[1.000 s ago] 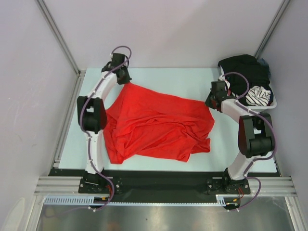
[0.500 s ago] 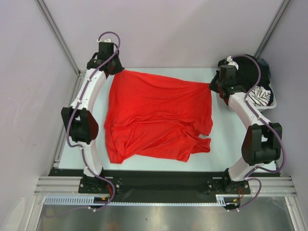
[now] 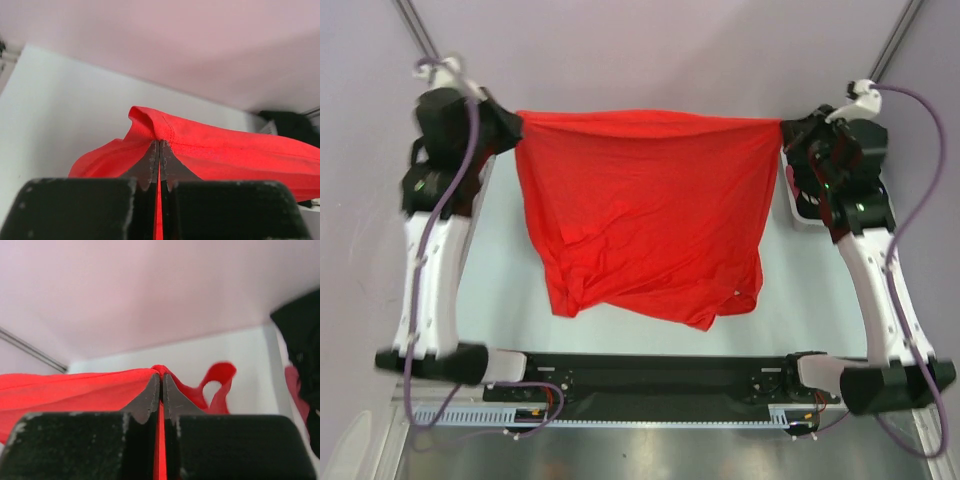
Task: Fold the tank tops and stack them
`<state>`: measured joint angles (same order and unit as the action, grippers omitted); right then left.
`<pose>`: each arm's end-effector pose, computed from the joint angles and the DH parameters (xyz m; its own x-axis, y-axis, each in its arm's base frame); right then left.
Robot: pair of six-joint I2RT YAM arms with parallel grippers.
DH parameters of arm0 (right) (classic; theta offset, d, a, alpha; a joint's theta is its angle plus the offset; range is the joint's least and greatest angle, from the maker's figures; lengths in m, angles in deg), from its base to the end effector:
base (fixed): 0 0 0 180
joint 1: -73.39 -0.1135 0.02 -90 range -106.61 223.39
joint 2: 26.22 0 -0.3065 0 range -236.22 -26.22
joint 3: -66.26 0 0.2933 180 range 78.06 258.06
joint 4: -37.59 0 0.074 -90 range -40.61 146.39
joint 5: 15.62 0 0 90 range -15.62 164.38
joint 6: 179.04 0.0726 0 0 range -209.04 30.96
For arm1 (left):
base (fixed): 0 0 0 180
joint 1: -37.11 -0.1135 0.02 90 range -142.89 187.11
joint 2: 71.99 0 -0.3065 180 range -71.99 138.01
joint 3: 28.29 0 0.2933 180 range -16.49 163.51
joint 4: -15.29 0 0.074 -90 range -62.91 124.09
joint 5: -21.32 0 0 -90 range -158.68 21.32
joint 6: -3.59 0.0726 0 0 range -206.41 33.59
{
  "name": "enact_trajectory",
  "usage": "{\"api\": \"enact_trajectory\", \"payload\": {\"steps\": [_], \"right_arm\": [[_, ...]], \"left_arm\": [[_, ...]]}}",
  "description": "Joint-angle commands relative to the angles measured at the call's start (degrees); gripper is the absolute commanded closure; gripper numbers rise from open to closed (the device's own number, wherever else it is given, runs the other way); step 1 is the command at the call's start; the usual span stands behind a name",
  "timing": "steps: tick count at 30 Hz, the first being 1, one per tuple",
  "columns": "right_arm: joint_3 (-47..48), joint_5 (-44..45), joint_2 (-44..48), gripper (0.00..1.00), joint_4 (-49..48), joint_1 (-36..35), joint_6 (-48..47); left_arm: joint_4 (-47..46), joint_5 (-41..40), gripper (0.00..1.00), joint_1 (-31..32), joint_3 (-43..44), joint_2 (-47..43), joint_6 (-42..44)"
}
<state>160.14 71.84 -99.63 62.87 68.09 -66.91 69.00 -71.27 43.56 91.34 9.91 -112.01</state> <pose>0.3515 0.0358 0.4975 -0.1287 0.3660 -0.9217 -0.0948 0.9206 0.3788 0.3478 -0.0360 0.5561 -0.2765 -0.4031 -0.8724 -0.0559 0.9130 -0.4042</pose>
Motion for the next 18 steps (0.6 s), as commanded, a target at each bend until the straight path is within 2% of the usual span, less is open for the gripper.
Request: {"api": "enact_trajectory", "payload": {"steps": [1,5,9,11,14,18], "right_arm": [[0.3,-2.1,11.0,1.0,-6.0,0.5,-1.5],[-3.9,-2.7,25.9,1.0,-8.9,0.2,-2.2],[-4.9,-3.7,35.9,1.0,-8.6,0.2,-2.5],[-4.5,-4.0,38.9,1.0,-8.8,0.2,-2.7],[-1.3,-4.4,42.5,1.0,-7.9,0.5,-2.9],[5.6,-5.4,39.7,1.0,-4.5,1.0,-3.2]], "left_arm": [[1.2,0.0,1.0,-0.2,2.9,-11.1,-1.5],[2.4,1.5,1.0,-0.2,2.5,-23.3,-2.3],[2.8,2.2,1.0,-0.1,2.5,-32.2,-3.8],[5.0,2.2,1.0,-0.1,6.2,-34.7,-4.0],[8.5,2.1,1.0,-0.1,13.6,-34.9,-4.0],[11.3,0.4,1.0,0.8,19.2,-30.9,-3.7]]}}
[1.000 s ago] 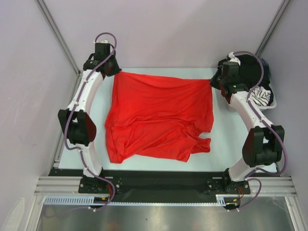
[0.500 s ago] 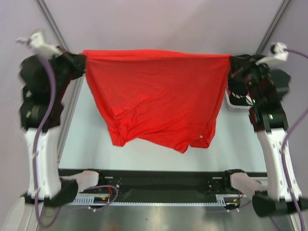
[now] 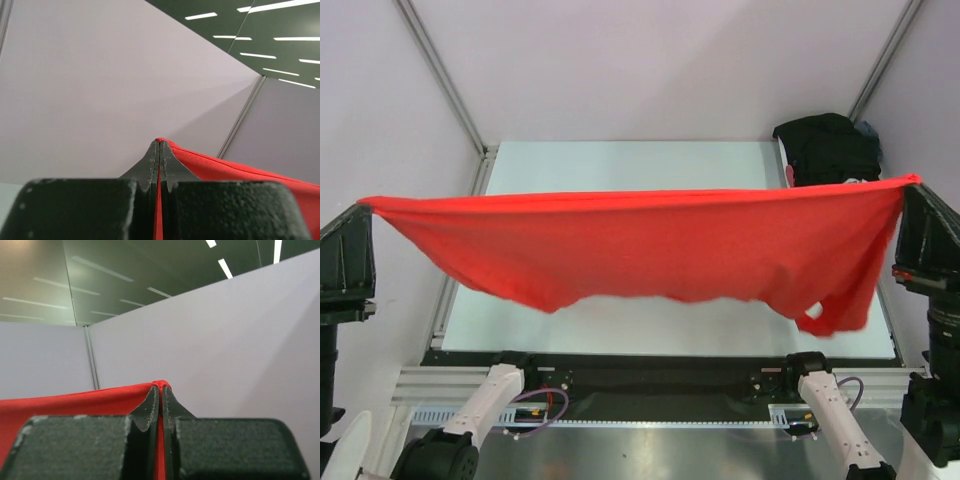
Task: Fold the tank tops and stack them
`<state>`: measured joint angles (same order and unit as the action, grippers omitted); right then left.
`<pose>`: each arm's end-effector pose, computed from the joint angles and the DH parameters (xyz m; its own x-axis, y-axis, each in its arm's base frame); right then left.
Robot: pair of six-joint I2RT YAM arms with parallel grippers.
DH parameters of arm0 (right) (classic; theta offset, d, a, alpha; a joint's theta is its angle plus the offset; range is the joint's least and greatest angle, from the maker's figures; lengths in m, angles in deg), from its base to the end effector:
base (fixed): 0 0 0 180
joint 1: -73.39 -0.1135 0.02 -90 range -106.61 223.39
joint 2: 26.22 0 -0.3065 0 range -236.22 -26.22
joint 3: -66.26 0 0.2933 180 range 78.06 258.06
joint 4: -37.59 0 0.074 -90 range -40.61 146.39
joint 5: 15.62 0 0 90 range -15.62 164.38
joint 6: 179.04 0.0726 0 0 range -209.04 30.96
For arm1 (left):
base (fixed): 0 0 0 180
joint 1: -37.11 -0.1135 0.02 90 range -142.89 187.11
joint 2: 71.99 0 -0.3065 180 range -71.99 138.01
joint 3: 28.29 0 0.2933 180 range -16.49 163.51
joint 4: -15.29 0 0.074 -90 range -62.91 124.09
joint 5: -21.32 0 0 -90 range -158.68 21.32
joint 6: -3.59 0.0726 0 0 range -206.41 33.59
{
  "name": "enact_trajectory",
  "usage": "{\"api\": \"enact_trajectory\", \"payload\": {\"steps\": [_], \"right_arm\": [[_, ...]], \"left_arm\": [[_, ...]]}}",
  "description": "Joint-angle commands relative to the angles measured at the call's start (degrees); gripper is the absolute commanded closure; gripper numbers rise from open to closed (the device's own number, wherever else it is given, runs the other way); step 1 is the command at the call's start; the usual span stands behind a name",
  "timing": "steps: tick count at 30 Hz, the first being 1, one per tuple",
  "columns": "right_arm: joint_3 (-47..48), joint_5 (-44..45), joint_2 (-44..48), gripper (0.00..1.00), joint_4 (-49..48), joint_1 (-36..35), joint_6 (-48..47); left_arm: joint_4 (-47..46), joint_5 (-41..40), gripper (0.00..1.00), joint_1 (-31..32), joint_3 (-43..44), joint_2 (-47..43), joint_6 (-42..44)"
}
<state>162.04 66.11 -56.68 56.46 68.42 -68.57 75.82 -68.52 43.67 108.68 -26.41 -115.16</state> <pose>-0.0221 0.0086 0.6411 0.6119 0.4006 -0.6819 -0.4253 0.8936 0.1433 -0.0753 0.0085 0.7008 0.3907 -0.5291 -0.7533 0.3474 0.8426 -0.4116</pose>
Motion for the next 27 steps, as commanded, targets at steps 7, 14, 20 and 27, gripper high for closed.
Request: {"api": "enact_trajectory", "payload": {"steps": [7,14,20,27], "right_arm": [[11.9,0.1,-21.2,1.0,8.0,0.9,-1.1],[3.1,-1.1,-36.6,1.0,-1.4,0.7,3.0],[0.0,-0.3,-53.6,1.0,-12.4,0.1,4.2],[13.2,-0.6,-80.4,1.0,-20.5,0.1,7.5]], "left_arm": [[-1.5,-2.6,1.0,1.3,-6.5,15.9,-1.1],[-17.8,10.5,1.0,-8.6,-27.1,28.8,-6.7],[-27.3,13.0,1.0,-12.4,-30.5,44.6,-7.6],[-39.2,15.2,1.0,-12.5,-23.3,66.5,-12.2]]}}
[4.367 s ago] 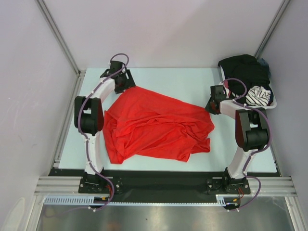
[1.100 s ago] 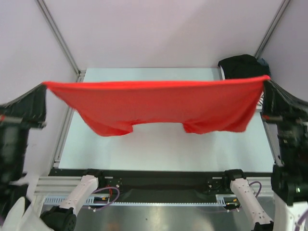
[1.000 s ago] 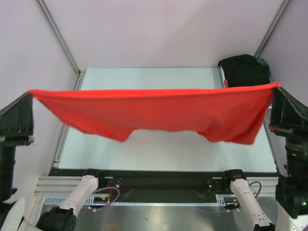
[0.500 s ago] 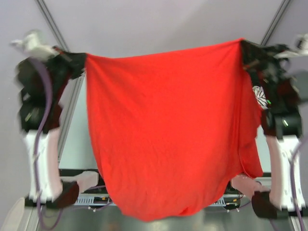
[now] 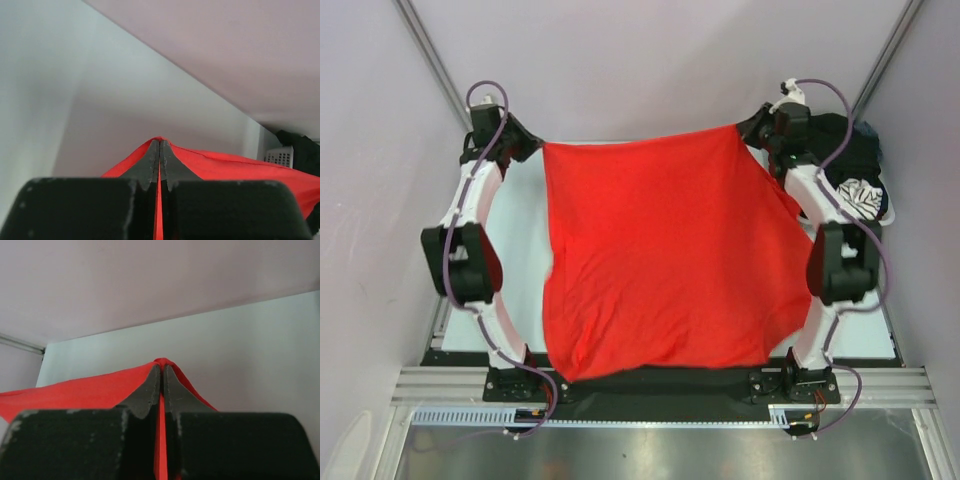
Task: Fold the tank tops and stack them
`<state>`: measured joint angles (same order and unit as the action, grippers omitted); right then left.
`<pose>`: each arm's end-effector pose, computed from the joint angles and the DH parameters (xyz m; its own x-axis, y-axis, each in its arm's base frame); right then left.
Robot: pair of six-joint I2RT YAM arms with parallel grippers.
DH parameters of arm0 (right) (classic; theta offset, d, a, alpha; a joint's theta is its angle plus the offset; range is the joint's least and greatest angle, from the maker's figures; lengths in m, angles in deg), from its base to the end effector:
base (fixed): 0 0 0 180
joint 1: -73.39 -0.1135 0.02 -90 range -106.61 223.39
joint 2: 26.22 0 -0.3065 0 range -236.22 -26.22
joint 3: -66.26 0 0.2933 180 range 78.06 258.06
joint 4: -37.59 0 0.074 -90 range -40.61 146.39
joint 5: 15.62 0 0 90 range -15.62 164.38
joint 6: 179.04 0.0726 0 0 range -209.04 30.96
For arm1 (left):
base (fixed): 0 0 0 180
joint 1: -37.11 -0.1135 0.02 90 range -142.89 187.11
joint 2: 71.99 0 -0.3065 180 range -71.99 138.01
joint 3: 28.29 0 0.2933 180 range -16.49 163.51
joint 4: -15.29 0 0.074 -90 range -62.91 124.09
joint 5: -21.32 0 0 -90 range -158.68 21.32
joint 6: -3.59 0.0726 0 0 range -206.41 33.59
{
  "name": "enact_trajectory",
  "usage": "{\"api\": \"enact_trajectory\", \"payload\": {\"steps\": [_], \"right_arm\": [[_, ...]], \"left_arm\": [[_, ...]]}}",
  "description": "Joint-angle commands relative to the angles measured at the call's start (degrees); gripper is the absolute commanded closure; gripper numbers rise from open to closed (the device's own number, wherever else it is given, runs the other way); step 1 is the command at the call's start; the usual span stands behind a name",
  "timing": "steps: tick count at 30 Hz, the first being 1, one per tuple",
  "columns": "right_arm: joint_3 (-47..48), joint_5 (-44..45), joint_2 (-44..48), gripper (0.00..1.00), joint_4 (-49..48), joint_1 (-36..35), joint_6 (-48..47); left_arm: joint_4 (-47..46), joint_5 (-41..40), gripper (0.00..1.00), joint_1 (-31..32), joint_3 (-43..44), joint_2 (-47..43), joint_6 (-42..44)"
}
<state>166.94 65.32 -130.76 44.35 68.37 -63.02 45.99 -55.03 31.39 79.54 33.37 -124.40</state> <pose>0.5297 0.0580 0.3636 -0.2705 0.4111 -0.8705 -0.1357 0.8789 0.4572 0.5207 0.0349 0.3533 -0.4387 -0.6451 -0.6257 -0.2030 0.7494 -0.6303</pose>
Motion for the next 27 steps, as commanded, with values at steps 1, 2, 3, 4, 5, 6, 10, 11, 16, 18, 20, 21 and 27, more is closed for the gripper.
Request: {"api": "enact_trajectory", "payload": {"steps": [1,2,3,4,5,6,10,11,16,18,20,21,27], "right_arm": [[11.6,-0.1,-9.3,1.0,-8.4,0.1,2.5],[17.3,-0.4,-15.8,1.0,-8.3,0.1,2.9],[20.9,-0.4,-18.8,1.0,-8.1,-0.1,3.3],[24.0,-0.6,-22.1,1.0,-8.1,-0.1,3.5],[26.8,-0.3,-27.3,1.0,-8.0,-0.1,3.3],[33.3,0.4,-30.2,1.0,-7.4,-0.3,3.3],[43.7,2.7,-39.7,1.0,-10.7,-0.3,3.1],[44.5,3.0,-41.0,1.0,-11.9,-0.3,3.2],[42.8,3.4,-42.1,1.0,-17.7,-0.1,2.3],[40.0,2.7,-39.8,1.0,-18.9,0.0,2.1],[34.5,2.6,-37.8,1.0,-19.3,0.0,2.3],[32.8,2.5,-36.7,1.0,-19.7,0.1,2.5],[20.2,2.5,-31.6,1.0,-21.1,1.3,6.4]], "left_arm": [[-9.3,1.7,1.0,-0.2,11.0,9.4,-3.1],[-9.0,1.1,1.0,-0.2,13.8,14.5,-3.3],[-8.5,0.9,1.0,-0.2,16.7,16.9,-3.5],[-8.4,0.3,1.0,-0.2,21.7,21.0,-3.6],[-8.1,-0.3,1.0,-0.2,24.3,22.9,-3.7],[-7.5,-1.0,1.0,-0.3,26.8,24.8,-3.6],[-9.0,-2.2,1.0,-0.3,34.2,31.0,-3.7],[-10.0,-2.6,1.0,-0.3,34.2,31.4,-3.9],[-14.1,0.0,1.0,-0.3,32.4,31.8,-4.1],[-16.3,0.8,1.0,0.1,29.7,30.4,-3.7],[-17.5,0.6,1.0,0.6,23.8,27.1,-3.0],[-18.3,-0.1,1.0,0.8,21.5,25.9,-2.9],[-22.6,0.6,1.0,1.8,5.8,19.2,-1.9]]}}
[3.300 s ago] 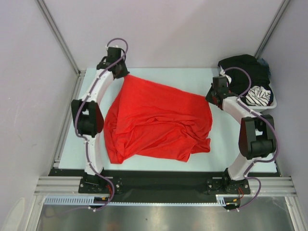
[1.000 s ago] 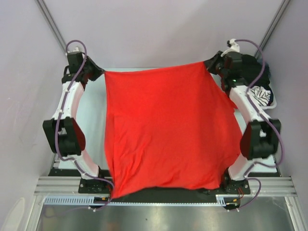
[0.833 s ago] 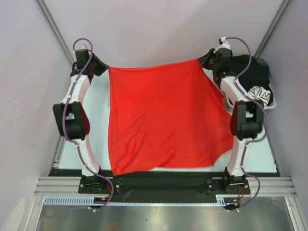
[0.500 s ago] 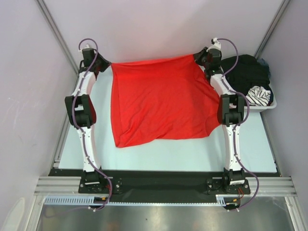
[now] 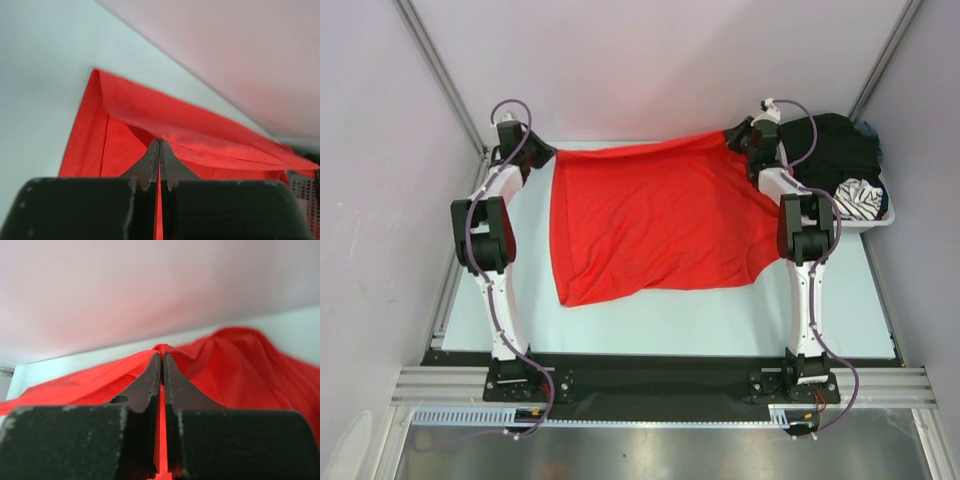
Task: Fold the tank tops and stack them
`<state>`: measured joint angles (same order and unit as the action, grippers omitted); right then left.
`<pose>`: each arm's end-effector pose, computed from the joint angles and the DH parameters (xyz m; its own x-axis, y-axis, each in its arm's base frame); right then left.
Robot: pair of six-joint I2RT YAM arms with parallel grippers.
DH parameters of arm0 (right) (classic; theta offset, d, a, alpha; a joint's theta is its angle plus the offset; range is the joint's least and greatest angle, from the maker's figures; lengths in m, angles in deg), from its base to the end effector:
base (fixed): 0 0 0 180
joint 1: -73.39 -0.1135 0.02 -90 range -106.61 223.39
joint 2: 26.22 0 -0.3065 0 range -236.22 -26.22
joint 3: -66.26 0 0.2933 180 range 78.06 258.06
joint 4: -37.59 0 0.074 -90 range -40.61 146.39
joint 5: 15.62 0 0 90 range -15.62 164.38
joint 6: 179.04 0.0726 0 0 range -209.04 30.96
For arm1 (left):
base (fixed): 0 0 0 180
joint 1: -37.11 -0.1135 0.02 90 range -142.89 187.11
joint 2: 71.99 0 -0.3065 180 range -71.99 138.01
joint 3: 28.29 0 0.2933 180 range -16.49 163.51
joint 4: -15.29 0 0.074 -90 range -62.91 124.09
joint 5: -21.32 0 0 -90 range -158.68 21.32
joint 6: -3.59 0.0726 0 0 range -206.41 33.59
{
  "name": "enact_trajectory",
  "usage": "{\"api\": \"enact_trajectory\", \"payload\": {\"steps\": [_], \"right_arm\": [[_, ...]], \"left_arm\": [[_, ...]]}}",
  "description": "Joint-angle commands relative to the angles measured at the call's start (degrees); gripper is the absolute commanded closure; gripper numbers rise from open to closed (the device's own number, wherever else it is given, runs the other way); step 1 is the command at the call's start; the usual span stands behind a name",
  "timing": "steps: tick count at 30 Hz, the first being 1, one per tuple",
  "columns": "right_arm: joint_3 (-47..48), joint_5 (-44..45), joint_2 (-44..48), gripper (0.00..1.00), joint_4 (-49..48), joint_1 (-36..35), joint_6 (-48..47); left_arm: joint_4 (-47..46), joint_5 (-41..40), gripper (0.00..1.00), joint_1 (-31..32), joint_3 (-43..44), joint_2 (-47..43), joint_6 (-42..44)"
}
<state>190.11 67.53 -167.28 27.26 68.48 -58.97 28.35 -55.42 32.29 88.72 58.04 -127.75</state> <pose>0.6803 0.0671 0.2019 -0.2050 0.4817 -0.8520 -0.1158 0.8524 0.5098 0.6320 0.0366 0.2185 -0.4105 -0.6798 -0.6078 -0.1966 0.7168 -0.6690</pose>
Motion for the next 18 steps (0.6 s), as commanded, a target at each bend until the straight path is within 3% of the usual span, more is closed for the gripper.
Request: {"api": "enact_trajectory", "payload": {"steps": [1,7,18], "right_arm": [[-3.7,-0.3,5.1,1.0,-3.6,1.6,4.2],[-12.0,0.1,8.1,1.0,-4.8,3.0,5.2],[-21.9,-1.3,10.9,1.0,-4.6,3.3,4.7]], "left_arm": [[-4.7,1.9,1.0,0.9,-4.0,-5.8,1.8],[-8.4,0.4,1.0,1.4,-15.7,-11.5,2.9],[-8.5,-1.2,1.0,2.4,-24.4,-15.7,4.6]]}}
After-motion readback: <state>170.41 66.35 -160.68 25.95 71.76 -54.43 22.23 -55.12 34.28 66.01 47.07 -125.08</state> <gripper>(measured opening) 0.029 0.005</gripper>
